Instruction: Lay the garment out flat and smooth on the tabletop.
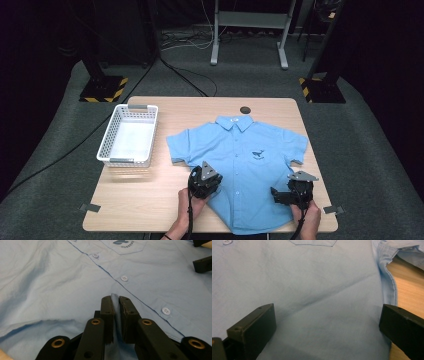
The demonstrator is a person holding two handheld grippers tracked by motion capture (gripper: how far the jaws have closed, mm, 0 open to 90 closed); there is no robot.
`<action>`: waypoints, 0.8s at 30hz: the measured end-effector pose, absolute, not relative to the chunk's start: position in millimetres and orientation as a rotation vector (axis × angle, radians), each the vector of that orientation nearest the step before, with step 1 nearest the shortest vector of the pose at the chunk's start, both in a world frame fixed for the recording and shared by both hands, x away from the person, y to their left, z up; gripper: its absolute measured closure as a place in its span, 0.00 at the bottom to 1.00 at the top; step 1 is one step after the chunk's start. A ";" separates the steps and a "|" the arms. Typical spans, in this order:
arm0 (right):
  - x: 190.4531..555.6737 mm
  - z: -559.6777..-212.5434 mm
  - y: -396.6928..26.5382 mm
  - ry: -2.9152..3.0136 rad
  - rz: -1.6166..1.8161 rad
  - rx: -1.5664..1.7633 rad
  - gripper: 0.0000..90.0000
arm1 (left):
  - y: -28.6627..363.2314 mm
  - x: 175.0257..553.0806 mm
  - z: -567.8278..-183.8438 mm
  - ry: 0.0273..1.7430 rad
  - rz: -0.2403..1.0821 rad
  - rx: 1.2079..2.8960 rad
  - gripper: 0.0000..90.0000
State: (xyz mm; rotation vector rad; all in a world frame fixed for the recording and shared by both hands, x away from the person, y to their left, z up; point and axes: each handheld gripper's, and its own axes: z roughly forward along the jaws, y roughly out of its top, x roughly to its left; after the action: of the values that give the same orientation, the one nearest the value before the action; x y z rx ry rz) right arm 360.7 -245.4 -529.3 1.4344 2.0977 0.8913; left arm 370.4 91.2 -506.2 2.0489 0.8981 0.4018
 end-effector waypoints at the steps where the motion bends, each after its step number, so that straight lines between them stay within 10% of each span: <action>1: 360.7 -529.3 -245.4 2.098 0.891 1.434 0.00 | 92.6 368.7 -506.8 0.902 0.402 2.047 0.91; 24: 360.7 -529.3 -245.4 2.098 0.891 1.434 0.00 | 126.0 344.4 -518.7 0.928 0.380 2.039 0.91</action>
State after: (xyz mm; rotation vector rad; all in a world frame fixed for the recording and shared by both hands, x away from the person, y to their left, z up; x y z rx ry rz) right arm 360.7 -245.4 -529.3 1.4342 2.0978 0.8913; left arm 344.4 126.0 -518.7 2.0387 0.9282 0.3802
